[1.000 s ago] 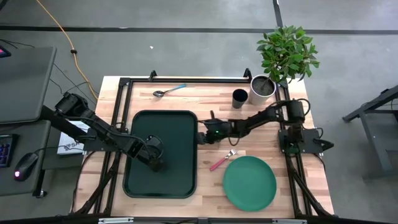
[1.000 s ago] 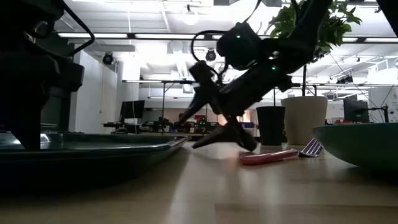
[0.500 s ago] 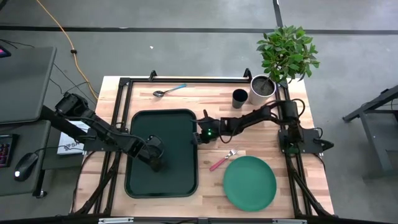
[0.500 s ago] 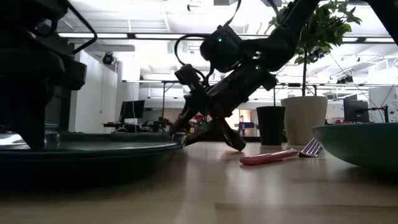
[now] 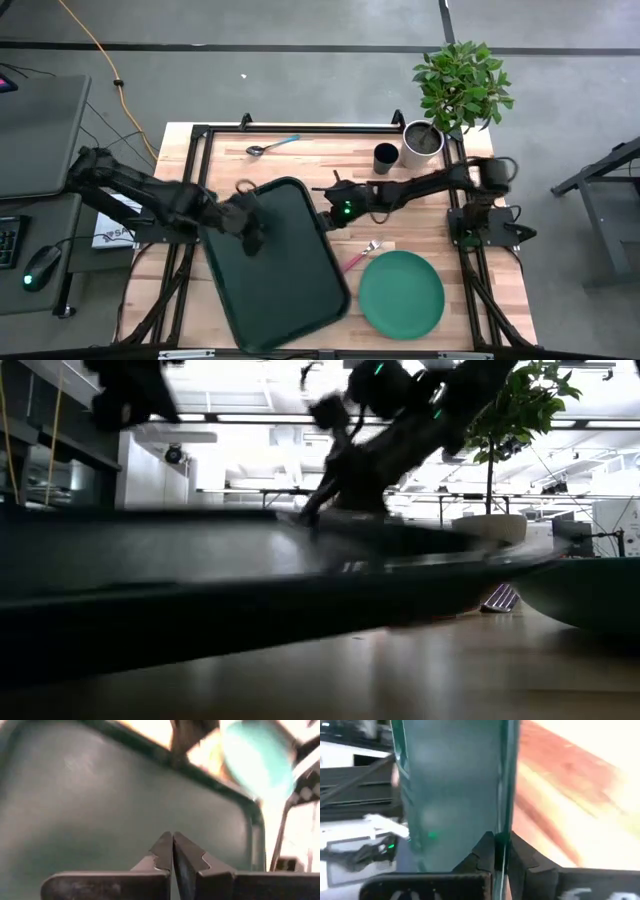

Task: Pick and place plate/cup/fork/spoon on tray
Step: Move the black serving tray to the center of the table

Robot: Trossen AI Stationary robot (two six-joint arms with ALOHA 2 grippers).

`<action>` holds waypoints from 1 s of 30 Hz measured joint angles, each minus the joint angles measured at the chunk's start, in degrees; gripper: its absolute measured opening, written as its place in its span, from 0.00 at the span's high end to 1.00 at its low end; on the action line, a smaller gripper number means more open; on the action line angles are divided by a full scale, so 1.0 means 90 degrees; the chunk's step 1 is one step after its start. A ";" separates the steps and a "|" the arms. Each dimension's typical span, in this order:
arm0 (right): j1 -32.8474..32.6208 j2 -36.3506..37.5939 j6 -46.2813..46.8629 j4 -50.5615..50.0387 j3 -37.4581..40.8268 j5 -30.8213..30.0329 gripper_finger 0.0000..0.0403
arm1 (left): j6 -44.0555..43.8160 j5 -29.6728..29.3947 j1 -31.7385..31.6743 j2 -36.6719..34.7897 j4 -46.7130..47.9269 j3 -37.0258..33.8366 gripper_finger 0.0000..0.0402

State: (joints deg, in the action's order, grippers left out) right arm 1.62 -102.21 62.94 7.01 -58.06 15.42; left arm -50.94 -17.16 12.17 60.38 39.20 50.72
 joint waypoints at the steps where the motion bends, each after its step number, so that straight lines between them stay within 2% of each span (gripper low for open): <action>1: -0.0068 0.0261 0.0056 -0.0040 0.0147 -0.0176 0.99 | 0.0166 -0.0245 -0.0054 -0.0145 0.0033 0.0108 1.00; 6: -0.0374 0.1377 0.1120 0.0181 0.1254 -0.1471 0.99 | 0.0805 -0.1069 -0.0377 -0.0803 -0.0117 0.0362 1.00; 10: -0.0623 0.2134 0.2251 0.0550 0.2188 -0.2806 0.99 | 0.1183 -0.1176 -0.0641 -0.1114 -0.0130 0.0357 1.00; 14: -0.1048 0.2536 0.3524 0.0880 0.2768 -0.4372 0.99 | 0.1455 -0.1174 -0.0854 -0.1261 -0.0235 0.0352 1.00; 20: -0.1725 0.2159 0.5291 0.0855 0.2568 -0.6059 0.99 | 0.1718 -0.1028 -0.1039 -0.1356 -0.0390 0.0345 1.00; 24: -0.2122 0.1572 0.6804 0.0033 0.2152 -0.6898 0.99 | 0.1750 -0.0941 -0.1067 -0.1390 -0.0483 0.0348 1.00; 26: -0.2260 0.1249 0.7280 -0.0313 0.1942 -0.7141 0.99 | 0.1749 -0.0920 -0.1059 -0.1412 -0.0527 0.0348 1.00; 30: -0.2228 0.0732 0.7348 -0.0334 0.1544 -0.6931 0.99 | 0.1748 -0.0696 -0.1059 -0.1468 -0.0562 0.0348 1.00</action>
State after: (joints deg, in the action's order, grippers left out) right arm -18.44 -95.62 129.08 4.00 -44.16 -46.97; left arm -35.21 -23.43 2.63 47.17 34.14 53.85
